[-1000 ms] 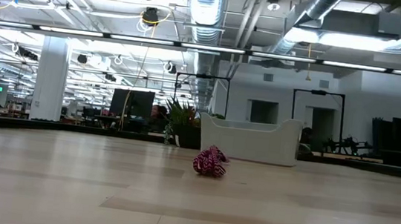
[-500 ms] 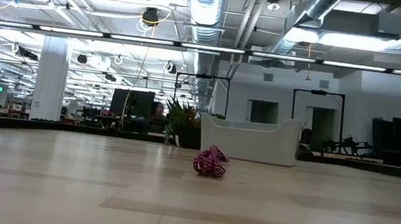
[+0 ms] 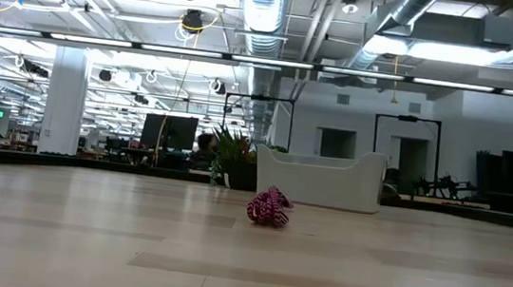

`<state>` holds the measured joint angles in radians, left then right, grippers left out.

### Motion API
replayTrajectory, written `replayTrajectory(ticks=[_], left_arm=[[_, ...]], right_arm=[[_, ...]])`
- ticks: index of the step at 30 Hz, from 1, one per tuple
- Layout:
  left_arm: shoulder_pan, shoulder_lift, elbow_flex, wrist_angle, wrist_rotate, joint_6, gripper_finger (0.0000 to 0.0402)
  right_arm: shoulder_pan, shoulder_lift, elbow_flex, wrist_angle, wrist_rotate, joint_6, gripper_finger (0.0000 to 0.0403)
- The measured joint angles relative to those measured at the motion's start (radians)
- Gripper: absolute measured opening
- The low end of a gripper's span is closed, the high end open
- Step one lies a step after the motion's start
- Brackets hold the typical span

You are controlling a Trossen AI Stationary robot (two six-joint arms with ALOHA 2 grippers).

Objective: Pick and place USB-C Cables
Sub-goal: Put the white charger cable into the white bin

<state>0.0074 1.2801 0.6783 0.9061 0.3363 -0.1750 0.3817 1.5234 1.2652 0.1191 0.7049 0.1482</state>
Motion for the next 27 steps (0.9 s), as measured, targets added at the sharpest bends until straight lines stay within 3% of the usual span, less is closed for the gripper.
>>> replayTrajectory(ticks=[12, 20, 27], left_arm=[[0.001, 0.111, 0.094, 0.005, 0.026, -0.01, 0.0304], [0.001, 0.114, 0.145, -0.012, 0.07, -0.006, 0.0304], [0.0, 0.114, 0.158, -0.077, 0.04, 0.001, 0.0304]], right_arm=[[-0.003, 0.003, 0.0, -0.015, -0.01, 0.013, 0.0008], [-0.003, 0.003, 0.0, -0.033, -0.01, 0.027, 0.0008], [-0.005, 0.003, 0.001, -0.031, -0.043, 0.03, 0.0008]])
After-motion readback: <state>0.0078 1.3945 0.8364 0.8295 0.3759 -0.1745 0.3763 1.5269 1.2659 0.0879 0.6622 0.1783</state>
